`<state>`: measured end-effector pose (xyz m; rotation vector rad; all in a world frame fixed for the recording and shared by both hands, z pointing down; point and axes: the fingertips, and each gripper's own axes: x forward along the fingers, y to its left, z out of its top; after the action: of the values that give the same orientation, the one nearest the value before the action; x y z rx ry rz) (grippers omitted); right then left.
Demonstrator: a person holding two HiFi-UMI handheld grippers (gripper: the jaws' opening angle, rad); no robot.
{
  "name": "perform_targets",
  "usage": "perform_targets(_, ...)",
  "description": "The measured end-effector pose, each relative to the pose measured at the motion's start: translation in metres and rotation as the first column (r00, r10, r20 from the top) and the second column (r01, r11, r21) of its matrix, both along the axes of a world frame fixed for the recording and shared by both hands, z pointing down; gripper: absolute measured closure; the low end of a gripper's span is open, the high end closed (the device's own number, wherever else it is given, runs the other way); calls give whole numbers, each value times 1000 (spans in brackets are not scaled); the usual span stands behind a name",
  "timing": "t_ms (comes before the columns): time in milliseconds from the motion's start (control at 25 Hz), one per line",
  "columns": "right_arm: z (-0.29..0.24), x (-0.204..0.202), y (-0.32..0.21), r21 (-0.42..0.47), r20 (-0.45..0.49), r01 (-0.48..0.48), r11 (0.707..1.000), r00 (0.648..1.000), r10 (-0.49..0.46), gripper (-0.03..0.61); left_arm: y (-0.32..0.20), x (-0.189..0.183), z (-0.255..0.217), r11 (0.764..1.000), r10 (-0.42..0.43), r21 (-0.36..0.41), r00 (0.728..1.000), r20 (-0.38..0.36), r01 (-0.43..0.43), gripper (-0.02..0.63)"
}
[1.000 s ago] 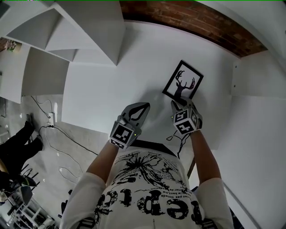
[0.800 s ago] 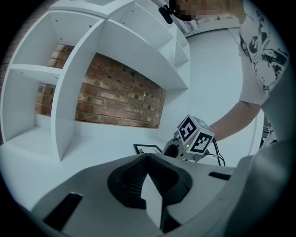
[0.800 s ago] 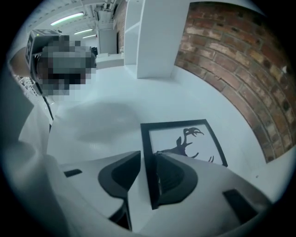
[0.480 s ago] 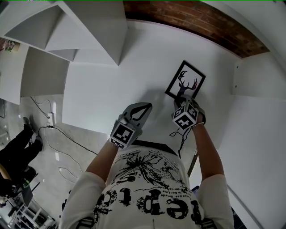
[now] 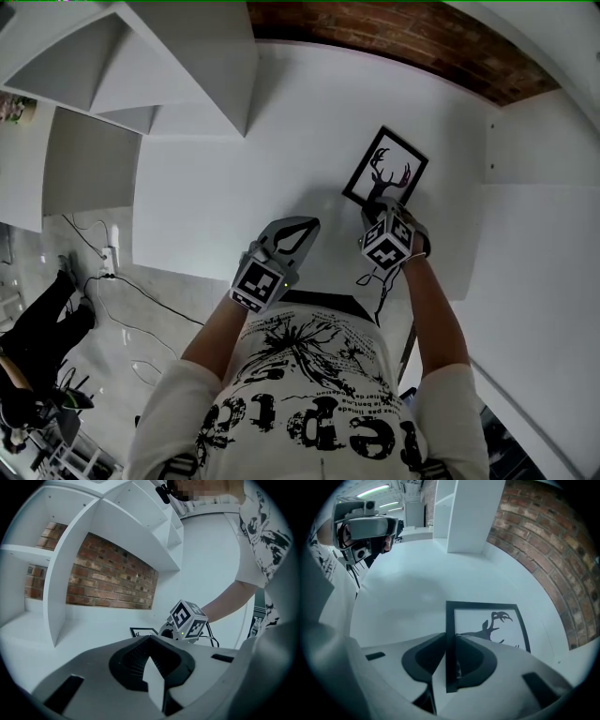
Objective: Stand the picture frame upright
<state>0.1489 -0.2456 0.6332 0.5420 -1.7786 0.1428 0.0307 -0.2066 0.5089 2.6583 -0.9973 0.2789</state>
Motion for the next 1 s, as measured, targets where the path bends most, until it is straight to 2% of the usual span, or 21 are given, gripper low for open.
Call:
perform_targets(240, 0, -6, 21, -9, 33, -48, 999, 998, 48, 503, 10, -2, -8, 999, 27, 22, 1000, -5, -27, 600)
perform_targets(560, -1, -13, 45, -2, 28, -59, 998, 998, 59, 503, 32, -8, -12, 999, 40, 28, 999, -2, -40, 600)
perform_targets(1000, -5, -18, 106, -30, 74, -34, 999, 997, 36, 503, 83, -8, -13, 999, -19, 31, 1000, 23, 18, 600)
